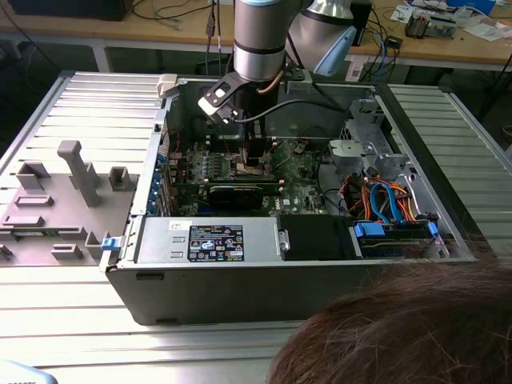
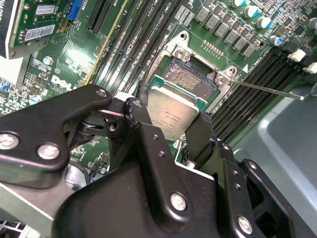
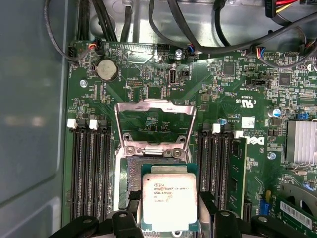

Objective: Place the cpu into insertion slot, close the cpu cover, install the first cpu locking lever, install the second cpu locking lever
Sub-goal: 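Place the cpu into insertion slot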

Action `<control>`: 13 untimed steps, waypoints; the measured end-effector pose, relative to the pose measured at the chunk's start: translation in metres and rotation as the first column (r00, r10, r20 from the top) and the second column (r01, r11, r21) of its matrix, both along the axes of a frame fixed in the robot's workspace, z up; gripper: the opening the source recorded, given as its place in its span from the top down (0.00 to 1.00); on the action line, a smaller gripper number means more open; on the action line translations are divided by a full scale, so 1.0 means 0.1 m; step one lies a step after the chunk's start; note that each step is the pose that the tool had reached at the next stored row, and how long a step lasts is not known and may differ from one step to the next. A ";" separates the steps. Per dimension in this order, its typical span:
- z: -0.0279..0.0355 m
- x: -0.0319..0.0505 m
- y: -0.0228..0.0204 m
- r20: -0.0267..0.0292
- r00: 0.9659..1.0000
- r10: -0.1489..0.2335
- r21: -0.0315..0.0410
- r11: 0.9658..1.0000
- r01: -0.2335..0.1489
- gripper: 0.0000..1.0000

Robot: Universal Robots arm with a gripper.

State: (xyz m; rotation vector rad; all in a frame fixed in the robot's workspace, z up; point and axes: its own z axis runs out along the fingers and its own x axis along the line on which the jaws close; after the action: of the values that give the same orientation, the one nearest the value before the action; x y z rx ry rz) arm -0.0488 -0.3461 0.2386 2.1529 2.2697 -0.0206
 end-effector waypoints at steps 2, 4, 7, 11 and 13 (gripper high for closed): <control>-0.006 0.000 0.000 0.000 1.000 0.000 0.000 1.000 0.000 0.46; -0.009 0.000 0.000 0.000 1.000 0.000 0.000 1.000 0.000 0.46; -0.015 0.000 0.000 0.000 1.000 0.000 0.000 1.000 0.000 0.46; -0.024 0.000 0.000 0.000 1.000 0.000 0.000 1.000 0.000 0.46; -0.030 0.000 0.000 0.000 1.000 0.000 0.000 1.000 0.000 0.46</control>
State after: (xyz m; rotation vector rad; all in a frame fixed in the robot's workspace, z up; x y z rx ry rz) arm -0.0488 -0.3461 0.2356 2.1530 2.2697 -0.0206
